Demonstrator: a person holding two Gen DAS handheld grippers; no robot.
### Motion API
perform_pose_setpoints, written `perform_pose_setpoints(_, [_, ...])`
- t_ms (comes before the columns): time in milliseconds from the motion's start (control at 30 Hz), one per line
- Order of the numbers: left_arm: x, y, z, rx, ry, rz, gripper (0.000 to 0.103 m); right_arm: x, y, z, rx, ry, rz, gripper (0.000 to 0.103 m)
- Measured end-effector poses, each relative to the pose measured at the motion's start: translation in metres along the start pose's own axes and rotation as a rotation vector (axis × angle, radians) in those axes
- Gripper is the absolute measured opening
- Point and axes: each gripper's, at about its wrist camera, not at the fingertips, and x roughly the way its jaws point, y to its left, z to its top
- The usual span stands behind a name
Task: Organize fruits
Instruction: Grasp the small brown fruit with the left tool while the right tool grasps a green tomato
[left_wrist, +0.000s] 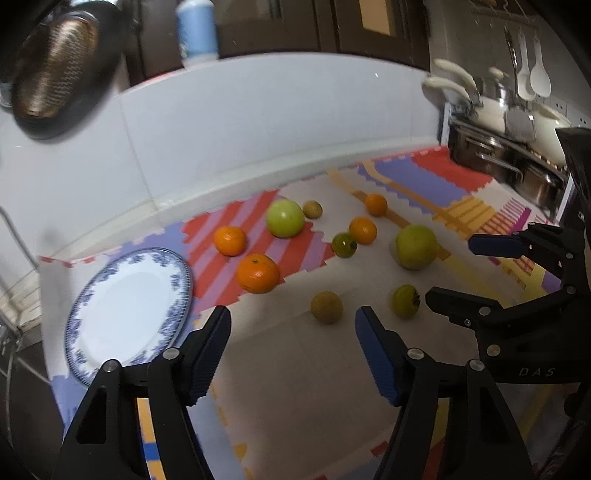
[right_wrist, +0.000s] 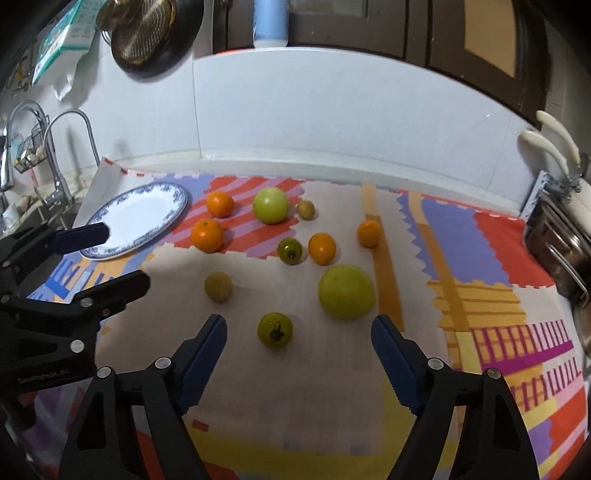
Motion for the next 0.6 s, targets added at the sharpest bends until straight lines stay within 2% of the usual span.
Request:
perform_pose_setpoints(367, [0.049,-0.002,0.0,0.033,0.083,-0.121,0.054,0.036,0.002,-0.002,0.02,0.109,0.075,0.061])
perform_pose_setpoints(600, [0.067,-0.006,0.002,0.027,0.119,-0.159,0.045,0.047,-0.002,-0.005,0.034,0.14,0.104,0.05])
